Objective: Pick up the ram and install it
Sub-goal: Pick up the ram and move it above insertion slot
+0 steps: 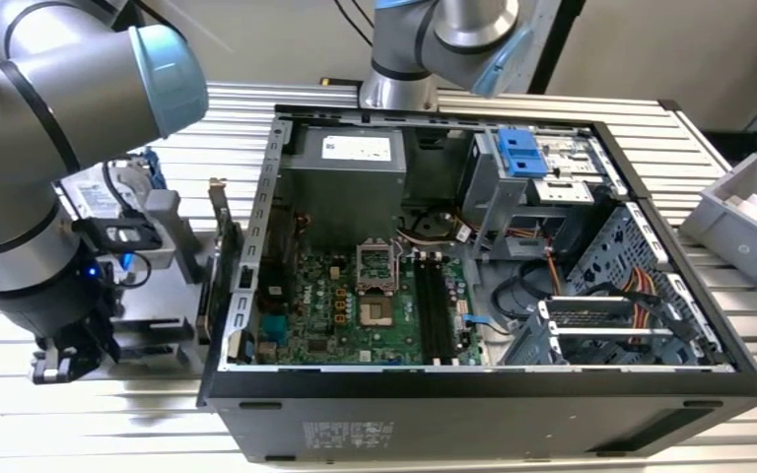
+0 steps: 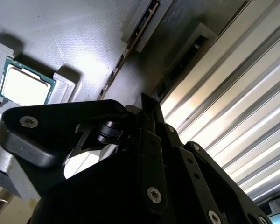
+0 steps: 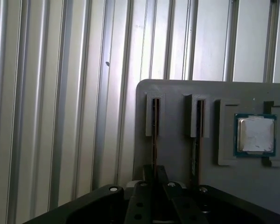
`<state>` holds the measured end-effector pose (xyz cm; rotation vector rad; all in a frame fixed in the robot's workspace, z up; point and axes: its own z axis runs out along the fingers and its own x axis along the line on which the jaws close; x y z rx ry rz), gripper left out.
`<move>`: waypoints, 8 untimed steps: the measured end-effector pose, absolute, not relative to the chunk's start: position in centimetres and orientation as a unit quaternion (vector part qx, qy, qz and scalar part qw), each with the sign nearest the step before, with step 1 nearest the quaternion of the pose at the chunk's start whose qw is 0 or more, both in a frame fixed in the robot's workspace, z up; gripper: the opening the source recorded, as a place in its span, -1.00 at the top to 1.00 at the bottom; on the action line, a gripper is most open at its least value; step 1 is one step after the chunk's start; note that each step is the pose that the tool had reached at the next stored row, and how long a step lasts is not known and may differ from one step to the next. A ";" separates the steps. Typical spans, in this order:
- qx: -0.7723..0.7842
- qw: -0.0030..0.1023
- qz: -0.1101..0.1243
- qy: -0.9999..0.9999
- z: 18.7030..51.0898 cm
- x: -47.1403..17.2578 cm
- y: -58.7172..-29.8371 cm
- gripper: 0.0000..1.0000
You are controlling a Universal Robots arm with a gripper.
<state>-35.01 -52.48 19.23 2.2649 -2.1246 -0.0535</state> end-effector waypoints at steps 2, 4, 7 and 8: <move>0.729 0.018 -0.017 -0.684 19.3 -35.0 -52.5 1.00; 0.729 0.018 -0.017 -0.684 19.4 -35.0 -52.5 1.00; 0.729 0.018 -0.017 -0.684 19.6 -35.0 -52.5 1.00; 0.729 0.018 -0.017 -0.684 19.6 -35.0 -52.5 1.00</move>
